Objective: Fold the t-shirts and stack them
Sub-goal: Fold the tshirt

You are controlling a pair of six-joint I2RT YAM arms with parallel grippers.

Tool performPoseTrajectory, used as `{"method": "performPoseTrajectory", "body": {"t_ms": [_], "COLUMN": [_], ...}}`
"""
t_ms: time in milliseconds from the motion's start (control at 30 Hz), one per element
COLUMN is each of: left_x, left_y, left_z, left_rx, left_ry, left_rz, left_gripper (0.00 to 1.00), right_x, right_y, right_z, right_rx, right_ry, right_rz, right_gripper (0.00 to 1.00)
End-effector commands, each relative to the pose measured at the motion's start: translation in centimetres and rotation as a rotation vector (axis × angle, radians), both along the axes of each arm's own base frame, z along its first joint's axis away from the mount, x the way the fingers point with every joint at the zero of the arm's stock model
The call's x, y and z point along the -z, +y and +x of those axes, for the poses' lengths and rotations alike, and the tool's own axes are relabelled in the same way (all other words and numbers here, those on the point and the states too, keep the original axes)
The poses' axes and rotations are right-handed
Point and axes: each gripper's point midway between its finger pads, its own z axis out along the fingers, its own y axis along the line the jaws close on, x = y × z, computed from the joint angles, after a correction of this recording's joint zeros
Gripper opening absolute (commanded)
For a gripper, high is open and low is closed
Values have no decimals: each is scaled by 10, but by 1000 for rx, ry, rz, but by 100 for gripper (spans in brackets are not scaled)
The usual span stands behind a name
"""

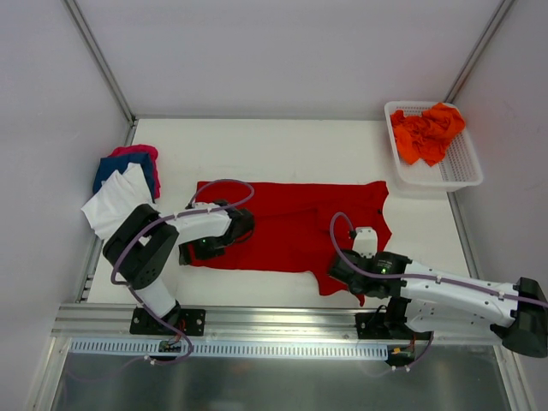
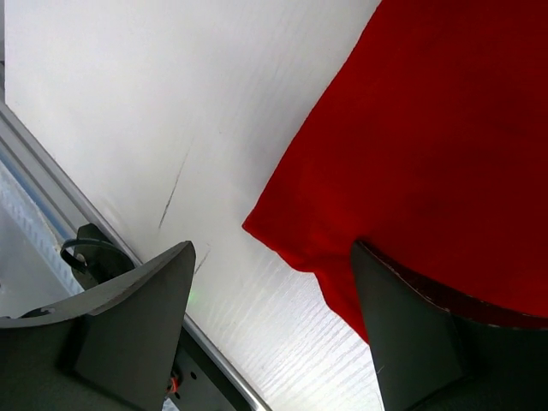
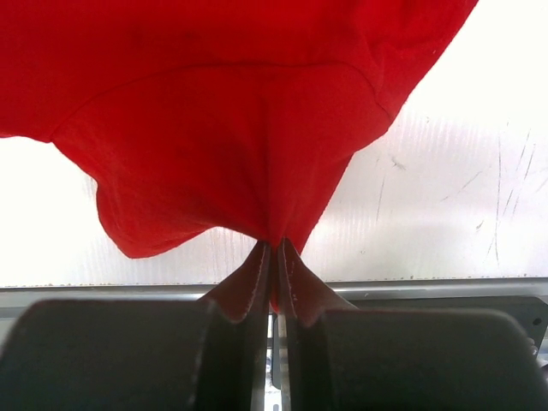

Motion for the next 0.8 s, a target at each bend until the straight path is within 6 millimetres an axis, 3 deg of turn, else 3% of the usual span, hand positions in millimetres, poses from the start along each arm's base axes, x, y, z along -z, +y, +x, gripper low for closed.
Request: {"method": "performPoseTrajectory", "body": {"t_ms": [0, 200, 367, 533, 767], "left_x": [34, 34, 32, 51, 61], "left_y": [-34, -45, -62, -52, -58], "left_z": [0, 3, 10, 3, 4], "left_rx": [-26, 0, 45, 8, 9], "left_ry": [-18, -27, -75, -33, -30], "left_rz": [-204, -284, -421, -492, -548], "left_gripper": [76, 69, 69, 69, 68], "right_x": [1, 0, -3, -3, -1], "right_y": [-8, -9, -7, -9, -10], "right_z": [-2, -2, -1, -2, -3], "right_rx": [2, 13, 12, 13, 19], "right_ry": [-6, -13, -21, -20, -18], "right_rz": [-14, 9, 26, 29, 34], "right_gripper": [6, 6, 6, 6, 6]}}
